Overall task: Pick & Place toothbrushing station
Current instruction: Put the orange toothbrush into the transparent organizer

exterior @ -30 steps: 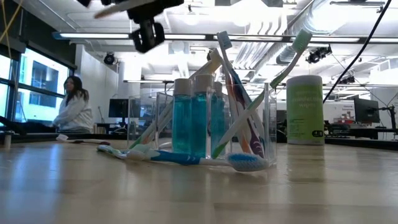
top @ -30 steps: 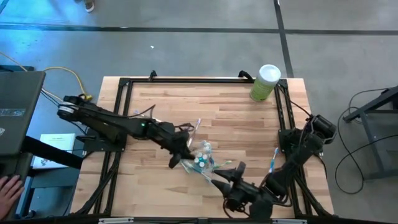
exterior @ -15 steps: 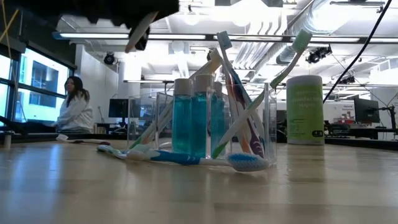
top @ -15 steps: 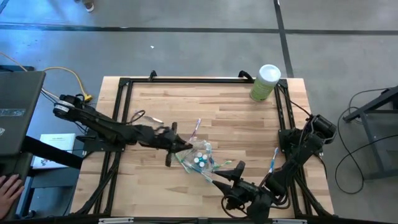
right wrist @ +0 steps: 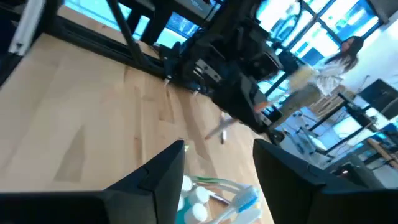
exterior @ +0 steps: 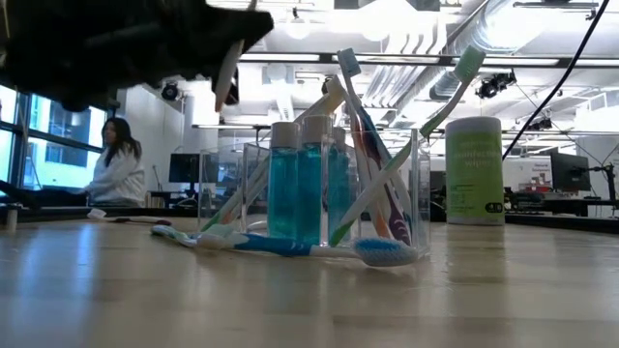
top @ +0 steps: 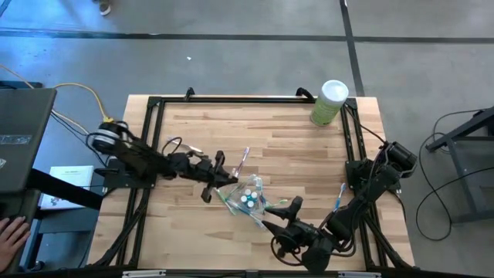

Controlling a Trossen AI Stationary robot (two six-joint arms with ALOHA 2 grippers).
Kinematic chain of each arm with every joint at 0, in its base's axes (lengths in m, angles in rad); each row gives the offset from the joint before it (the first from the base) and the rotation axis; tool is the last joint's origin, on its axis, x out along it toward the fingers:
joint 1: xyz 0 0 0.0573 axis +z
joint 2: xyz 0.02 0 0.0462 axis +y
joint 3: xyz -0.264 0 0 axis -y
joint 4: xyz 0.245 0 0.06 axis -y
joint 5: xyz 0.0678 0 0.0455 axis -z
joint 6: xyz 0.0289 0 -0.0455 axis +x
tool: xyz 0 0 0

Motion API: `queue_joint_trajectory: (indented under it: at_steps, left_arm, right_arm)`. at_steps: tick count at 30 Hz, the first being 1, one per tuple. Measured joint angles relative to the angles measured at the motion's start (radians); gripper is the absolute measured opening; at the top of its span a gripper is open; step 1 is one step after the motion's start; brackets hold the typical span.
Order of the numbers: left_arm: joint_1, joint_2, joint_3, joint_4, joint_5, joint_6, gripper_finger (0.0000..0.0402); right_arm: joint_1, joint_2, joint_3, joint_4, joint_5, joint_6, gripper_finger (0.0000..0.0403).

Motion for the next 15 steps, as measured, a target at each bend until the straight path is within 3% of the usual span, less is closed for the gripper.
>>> queue_joint_trajectory:
  at_steps: [4, 8, 15]
  left_arm:
    - [0.045, 0.120, 0.002, 0.092, 0.083, -0.059, 0.0007]
    - [0.053, 0.193, 0.012, 0.097, 0.092, -0.076, 0.0007]
    - [0.033, 0.195, 0.009, 0.094, 0.089, 0.001, 0.0007]
  right_arm:
    - [0.000, 0.000, 0.000, 0.006, -0.011, 0.006, 0.0183]
    - [0.000, 0.000, 0.000, 0.010, -0.011, 0.006, 0.0183]
    - [-0.006, 0.000, 0.000, 0.010, -0.009, 0.004, 0.0183]
